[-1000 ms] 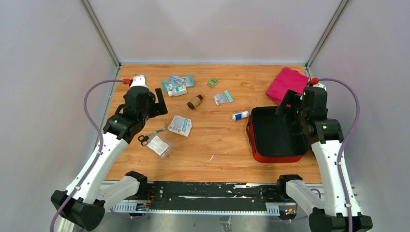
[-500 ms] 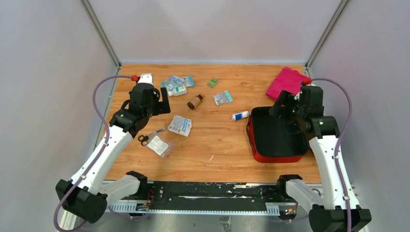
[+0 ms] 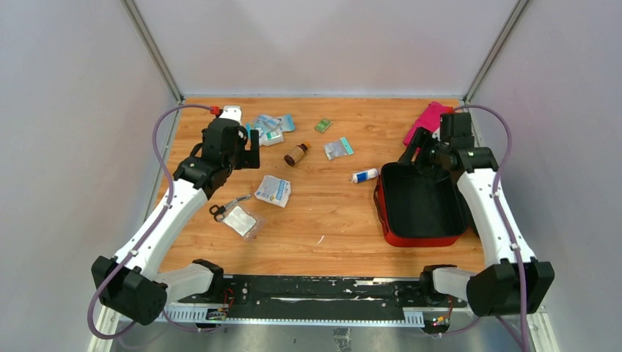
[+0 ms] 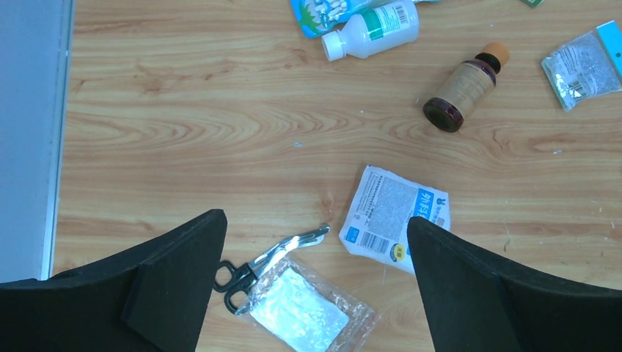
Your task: Organize the medicine kit
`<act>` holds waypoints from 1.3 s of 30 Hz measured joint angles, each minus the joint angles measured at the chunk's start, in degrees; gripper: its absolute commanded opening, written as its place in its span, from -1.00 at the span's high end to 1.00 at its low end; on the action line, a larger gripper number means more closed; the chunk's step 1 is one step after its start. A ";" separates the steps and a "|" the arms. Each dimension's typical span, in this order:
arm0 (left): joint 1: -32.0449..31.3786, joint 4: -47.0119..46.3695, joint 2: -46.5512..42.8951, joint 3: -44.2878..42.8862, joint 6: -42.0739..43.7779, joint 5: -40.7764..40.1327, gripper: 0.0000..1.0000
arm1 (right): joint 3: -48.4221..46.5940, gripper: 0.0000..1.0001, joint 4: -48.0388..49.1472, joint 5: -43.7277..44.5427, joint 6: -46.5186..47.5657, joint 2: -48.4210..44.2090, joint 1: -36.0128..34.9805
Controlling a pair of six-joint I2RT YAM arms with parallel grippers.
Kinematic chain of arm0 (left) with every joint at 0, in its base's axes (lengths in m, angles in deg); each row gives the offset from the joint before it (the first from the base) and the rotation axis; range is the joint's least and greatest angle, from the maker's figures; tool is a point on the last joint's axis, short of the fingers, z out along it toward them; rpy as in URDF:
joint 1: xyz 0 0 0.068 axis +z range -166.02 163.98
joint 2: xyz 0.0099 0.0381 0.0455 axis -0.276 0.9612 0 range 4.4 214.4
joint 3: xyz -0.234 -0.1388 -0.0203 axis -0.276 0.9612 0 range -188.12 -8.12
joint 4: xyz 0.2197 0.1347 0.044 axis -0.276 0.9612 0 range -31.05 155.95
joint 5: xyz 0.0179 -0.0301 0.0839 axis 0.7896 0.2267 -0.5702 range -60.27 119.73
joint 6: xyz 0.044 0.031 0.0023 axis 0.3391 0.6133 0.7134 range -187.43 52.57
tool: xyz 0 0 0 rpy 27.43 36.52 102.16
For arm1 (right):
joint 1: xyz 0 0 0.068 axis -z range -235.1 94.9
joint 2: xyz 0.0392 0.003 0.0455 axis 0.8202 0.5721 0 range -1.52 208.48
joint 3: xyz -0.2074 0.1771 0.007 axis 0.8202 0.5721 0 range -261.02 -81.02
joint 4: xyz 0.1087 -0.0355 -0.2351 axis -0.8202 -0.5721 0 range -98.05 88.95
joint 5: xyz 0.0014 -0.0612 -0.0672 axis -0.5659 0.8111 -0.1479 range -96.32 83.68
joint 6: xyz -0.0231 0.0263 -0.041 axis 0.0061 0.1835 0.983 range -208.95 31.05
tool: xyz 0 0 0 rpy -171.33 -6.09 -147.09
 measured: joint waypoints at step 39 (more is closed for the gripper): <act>0.00 -1.90 -6.05 2.71 3.72 -0.81 -1.00 | -33.27 -0.50 -16.22 23.56 -33.59 53.42 -22.14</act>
